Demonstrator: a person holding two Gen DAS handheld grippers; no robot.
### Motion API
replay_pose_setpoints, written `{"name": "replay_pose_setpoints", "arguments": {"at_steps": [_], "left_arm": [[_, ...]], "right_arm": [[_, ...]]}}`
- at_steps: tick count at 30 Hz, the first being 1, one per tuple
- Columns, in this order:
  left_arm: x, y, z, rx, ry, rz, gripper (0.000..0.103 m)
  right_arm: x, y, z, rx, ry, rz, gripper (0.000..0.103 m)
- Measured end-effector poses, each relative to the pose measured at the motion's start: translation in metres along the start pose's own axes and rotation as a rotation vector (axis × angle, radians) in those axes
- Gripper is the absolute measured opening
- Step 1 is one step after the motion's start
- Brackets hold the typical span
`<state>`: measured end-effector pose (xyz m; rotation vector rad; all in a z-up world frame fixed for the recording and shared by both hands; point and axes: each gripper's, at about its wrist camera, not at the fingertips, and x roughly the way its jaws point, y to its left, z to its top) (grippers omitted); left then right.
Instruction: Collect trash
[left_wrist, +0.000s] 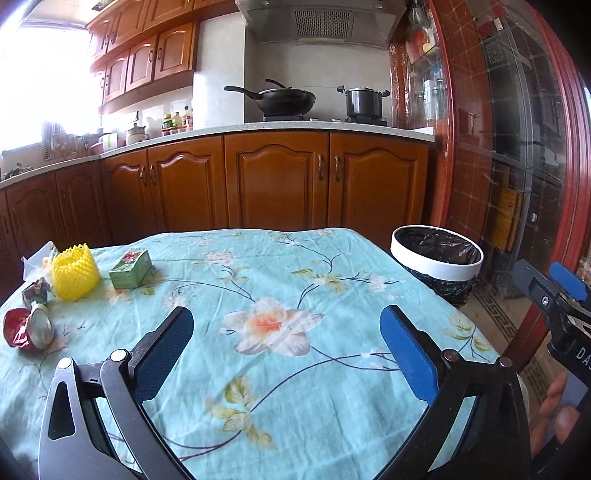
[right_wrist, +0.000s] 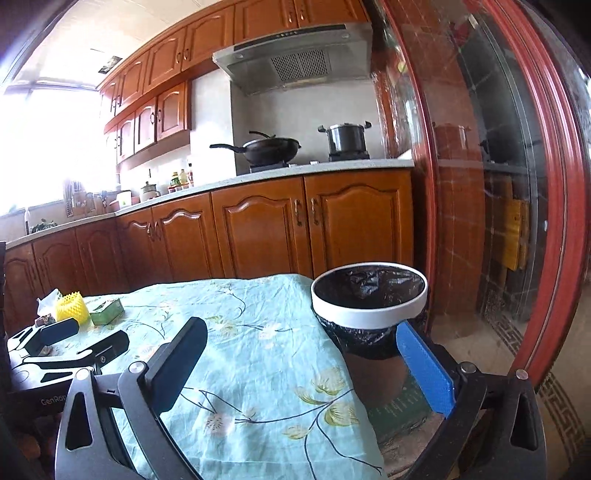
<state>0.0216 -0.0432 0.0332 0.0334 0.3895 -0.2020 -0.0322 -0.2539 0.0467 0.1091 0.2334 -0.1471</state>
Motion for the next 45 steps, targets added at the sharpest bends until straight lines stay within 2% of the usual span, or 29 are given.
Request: {"name": "replay_pose_setpoints", "arguments": {"at_steps": [6, 15, 45], "left_arm": [[-0.006, 0.008, -0.017, 0.004, 0.013, 0.042, 0.103], [-0.009, 0.012, -0.024, 0.019, 0.009, 0.075, 0.103], [-0.006, 0.021, -0.031, 0.011, 0.026, 0.077, 0.103]], "right_arm": [[0.006, 0.003, -0.016, 0.028, 0.031, 0.014, 0.103], [0.006, 0.024, -0.033, -0.017, 0.059, 0.053, 0.103], [0.017, 0.023, -0.042, -0.007, 0.105, 0.08, 0.103]]}}
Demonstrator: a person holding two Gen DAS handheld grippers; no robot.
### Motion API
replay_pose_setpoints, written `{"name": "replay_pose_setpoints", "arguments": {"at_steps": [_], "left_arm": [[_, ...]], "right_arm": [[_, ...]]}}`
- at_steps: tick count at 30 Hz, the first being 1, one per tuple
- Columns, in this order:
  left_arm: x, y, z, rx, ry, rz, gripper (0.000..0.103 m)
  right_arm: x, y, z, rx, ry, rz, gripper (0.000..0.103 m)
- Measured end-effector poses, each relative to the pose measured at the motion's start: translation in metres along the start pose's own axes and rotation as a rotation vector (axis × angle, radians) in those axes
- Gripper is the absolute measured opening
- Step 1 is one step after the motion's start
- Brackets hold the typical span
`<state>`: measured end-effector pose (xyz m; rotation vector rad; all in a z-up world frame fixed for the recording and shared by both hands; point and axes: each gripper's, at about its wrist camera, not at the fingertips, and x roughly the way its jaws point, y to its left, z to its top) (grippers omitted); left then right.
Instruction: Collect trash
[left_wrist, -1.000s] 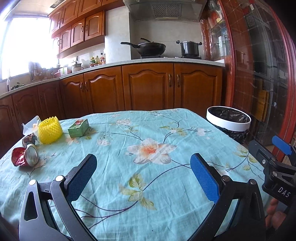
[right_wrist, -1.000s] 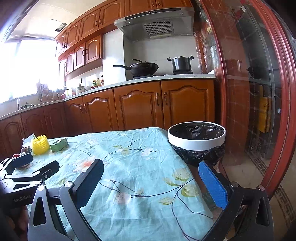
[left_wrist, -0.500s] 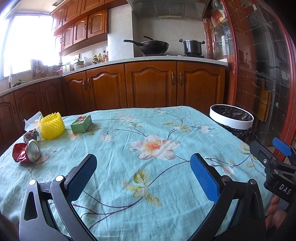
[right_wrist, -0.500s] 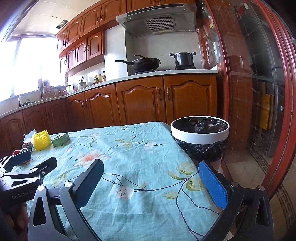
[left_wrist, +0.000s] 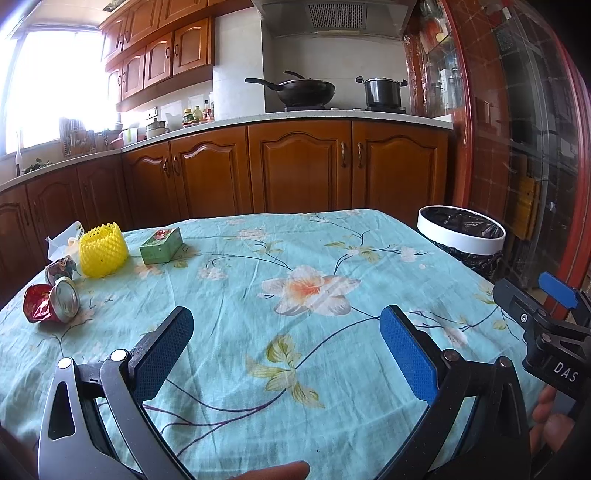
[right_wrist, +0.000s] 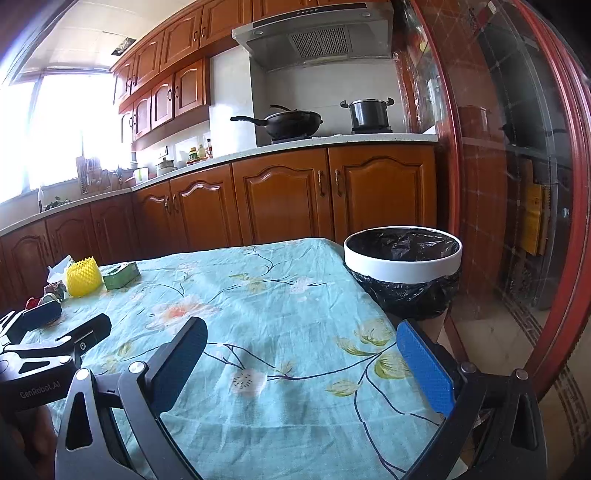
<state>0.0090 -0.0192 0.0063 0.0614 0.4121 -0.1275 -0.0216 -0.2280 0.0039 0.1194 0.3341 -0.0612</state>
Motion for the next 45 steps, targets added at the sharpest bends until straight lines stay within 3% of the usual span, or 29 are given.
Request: {"name": "replay_pose_setpoints", "arguments": {"at_steps": [45], "left_arm": [[0.0008, 0.001, -0.0005, 0.0, 0.008, -0.011, 0.103]], "right_arm": [[-0.0032, 0.0072, 0.0, 0.0, -0.001, 0.017, 0.103]]}}
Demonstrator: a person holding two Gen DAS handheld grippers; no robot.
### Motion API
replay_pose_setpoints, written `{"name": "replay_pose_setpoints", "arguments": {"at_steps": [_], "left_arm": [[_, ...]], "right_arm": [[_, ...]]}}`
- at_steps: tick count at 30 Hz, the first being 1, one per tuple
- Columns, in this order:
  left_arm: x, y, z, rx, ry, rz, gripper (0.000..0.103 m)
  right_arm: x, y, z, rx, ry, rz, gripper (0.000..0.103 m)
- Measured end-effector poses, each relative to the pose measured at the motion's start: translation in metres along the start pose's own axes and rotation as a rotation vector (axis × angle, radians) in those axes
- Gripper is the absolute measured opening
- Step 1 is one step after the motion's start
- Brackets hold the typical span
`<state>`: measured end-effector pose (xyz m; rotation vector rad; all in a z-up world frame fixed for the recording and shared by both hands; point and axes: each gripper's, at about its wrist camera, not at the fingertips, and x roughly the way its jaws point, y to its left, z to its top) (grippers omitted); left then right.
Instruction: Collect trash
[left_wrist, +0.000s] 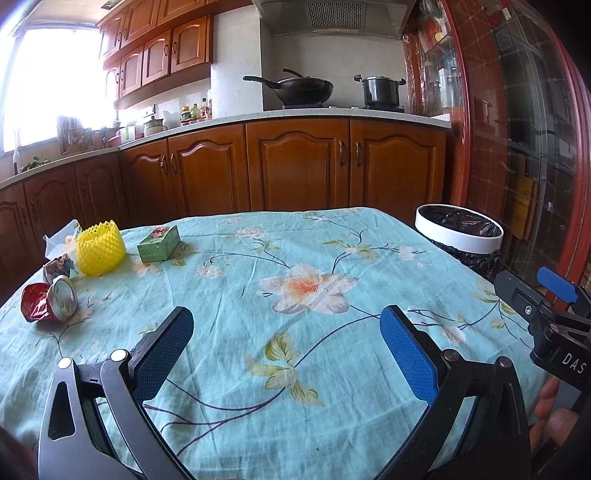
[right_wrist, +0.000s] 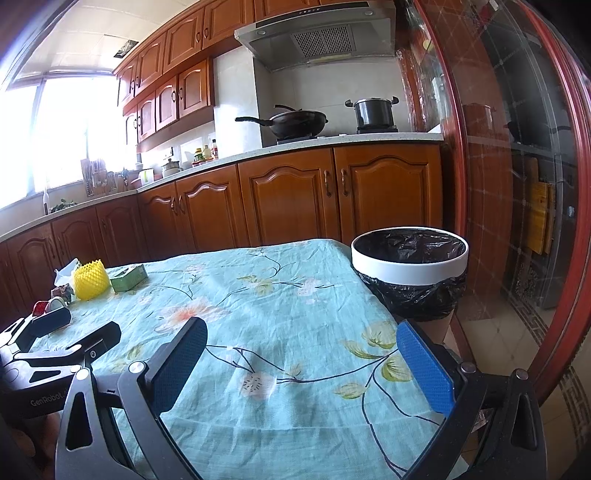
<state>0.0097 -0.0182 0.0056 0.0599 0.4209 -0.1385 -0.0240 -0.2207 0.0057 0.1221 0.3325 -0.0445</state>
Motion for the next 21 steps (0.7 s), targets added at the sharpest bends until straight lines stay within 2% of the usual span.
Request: {"name": "replay_pose_setpoints", "arguments": {"at_steps": [21], "left_arm": [[0.002, -0.0013, 0.0013, 0.009, 0.007, -0.008, 0.103]], "right_arm": [[-0.0008, 0.0023, 0.0025, 0.008, 0.013, 0.007, 0.103]]}}
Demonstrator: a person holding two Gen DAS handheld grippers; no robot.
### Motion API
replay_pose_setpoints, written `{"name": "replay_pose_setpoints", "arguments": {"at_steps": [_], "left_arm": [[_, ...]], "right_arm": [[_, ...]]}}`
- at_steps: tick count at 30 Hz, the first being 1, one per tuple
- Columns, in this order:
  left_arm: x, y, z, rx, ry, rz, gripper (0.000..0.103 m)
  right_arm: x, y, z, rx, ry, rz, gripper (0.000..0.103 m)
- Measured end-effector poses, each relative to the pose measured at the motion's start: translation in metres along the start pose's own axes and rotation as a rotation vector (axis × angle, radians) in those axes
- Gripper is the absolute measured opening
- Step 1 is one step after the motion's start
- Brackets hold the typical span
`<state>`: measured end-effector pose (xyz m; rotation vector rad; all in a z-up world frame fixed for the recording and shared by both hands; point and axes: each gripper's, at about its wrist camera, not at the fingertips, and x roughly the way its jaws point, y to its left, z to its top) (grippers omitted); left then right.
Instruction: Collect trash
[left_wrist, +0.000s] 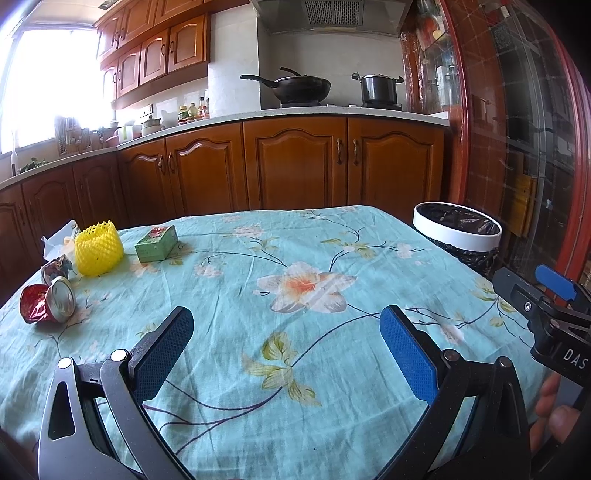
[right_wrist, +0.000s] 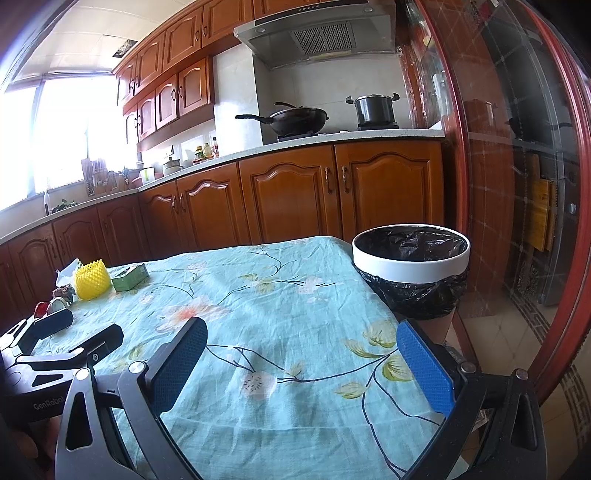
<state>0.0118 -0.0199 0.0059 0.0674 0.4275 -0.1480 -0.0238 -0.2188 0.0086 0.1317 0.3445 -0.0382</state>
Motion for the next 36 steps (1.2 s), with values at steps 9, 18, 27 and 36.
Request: {"name": "replay_pose_setpoints", "arguments": {"at_steps": [9, 18, 27, 36], "left_arm": [[0.0, -0.001, 0.001, 0.001, 0.003, -0.005, 0.103], [0.001, -0.002, 0.001, 0.002, 0.007, -0.006, 0.103], [0.004, 0.001, 0.002, -0.004, 0.02, -0.014, 0.103], [0.008, 0.01, 0.005, -0.025, 0.052, -0.027, 0.103]], "right_arm": [[0.0, -0.001, 0.002, 0.004, 0.005, -0.001, 0.103], [0.0, -0.001, 0.005, 0.001, 0.003, 0.002, 0.103], [0.003, -0.002, 0.007, 0.006, 0.014, 0.006, 0.103], [0.012, -0.002, 0.009, 0.008, 0.05, 0.007, 0.103]]}}
